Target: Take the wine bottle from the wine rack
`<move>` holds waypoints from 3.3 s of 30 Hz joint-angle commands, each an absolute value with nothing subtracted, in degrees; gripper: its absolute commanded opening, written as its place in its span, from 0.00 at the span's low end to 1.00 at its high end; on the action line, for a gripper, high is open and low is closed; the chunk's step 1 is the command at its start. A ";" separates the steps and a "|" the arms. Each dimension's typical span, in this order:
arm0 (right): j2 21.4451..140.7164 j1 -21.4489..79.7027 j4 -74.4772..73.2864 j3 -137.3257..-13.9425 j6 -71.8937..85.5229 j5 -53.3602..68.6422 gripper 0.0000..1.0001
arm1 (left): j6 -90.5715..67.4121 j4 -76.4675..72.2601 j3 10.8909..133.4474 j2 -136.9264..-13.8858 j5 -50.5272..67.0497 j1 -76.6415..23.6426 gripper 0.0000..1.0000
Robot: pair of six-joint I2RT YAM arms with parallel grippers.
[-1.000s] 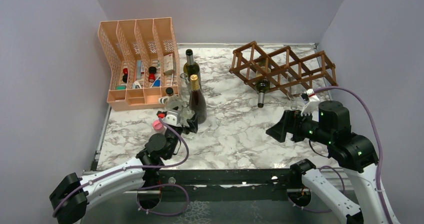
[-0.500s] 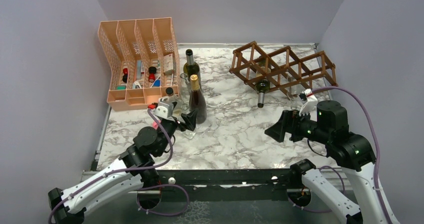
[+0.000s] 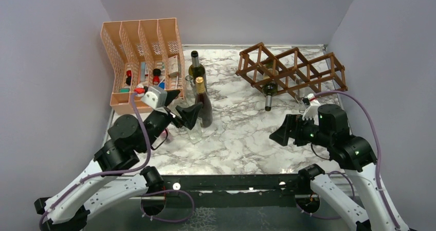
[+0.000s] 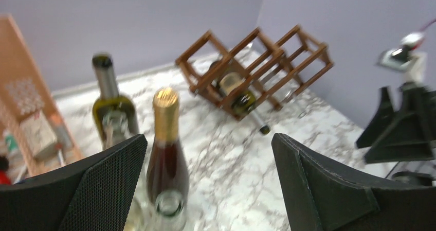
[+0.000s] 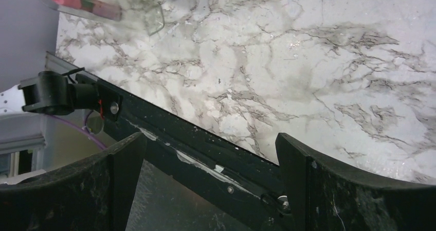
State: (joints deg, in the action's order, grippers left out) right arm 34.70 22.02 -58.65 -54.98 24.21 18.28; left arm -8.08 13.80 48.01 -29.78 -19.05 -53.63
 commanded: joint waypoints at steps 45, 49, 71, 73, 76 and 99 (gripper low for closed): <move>83.37 17.44 7.75 -43.60 28.68 -11.04 0.75 | 3.25 -29.79 45.38 -62.80 12.83 -53.88 0.87; 87.12 17.14 7.96 -46.56 28.08 -9.13 0.70 | 6.67 -29.79 43.72 -62.58 10.02 -55.08 0.87; 88.87 17.02 11.05 -46.47 31.67 -6.46 0.26 | 13.27 -29.79 42.45 -63.17 5.05 -58.32 0.87; 87.95 16.99 10.34 -46.22 32.17 -5.87 0.26 | 13.25 -29.84 42.45 -63.46 5.10 -58.34 0.87; 86.72 17.05 10.75 -45.50 32.52 -4.86 0.21 | 13.04 -29.80 42.57 -63.81 5.01 -58.36 0.87; 63.28 18.39 10.90 -26.07 35.18 -4.89 0.01 | 12.69 -29.79 42.63 -63.99 5.53 -58.36 0.87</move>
State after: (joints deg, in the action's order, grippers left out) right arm 69.69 18.28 9.87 -28.67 35.55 -5.48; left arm 12.93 -28.18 42.94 -63.88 5.93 -58.37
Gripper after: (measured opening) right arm 0.362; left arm 0.874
